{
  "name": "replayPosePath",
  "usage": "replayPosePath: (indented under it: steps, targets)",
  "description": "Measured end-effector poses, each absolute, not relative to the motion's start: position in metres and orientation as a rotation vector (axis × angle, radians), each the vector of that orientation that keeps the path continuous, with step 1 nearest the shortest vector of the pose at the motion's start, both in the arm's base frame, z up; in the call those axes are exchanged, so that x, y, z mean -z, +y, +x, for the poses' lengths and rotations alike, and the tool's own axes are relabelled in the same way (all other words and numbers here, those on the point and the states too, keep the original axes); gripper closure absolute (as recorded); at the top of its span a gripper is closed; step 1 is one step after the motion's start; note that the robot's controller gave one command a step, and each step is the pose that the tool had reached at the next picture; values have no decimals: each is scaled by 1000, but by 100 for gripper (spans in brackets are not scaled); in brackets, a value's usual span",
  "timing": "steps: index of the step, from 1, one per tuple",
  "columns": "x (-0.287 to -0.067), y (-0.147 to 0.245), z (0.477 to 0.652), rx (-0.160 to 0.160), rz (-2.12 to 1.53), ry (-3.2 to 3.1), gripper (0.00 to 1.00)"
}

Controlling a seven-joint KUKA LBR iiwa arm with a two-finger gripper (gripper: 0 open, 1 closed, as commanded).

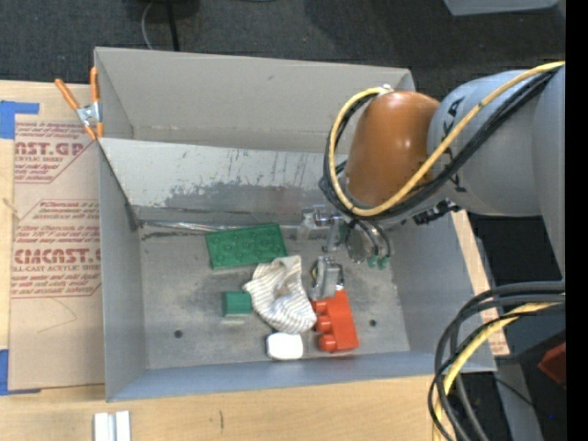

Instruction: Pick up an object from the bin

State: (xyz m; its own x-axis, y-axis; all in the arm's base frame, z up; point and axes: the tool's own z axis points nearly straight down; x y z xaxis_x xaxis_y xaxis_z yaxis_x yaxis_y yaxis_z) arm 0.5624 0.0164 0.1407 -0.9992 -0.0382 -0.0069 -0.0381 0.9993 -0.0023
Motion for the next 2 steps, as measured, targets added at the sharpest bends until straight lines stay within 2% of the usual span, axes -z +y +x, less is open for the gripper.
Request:
replayPosePath:
  steps: [1, 2]
  targets:
    - [-109, 32, 558, -2, -172, 3140, 0]
    - [-86, 98, 553, 2, -106, 3131, 100]
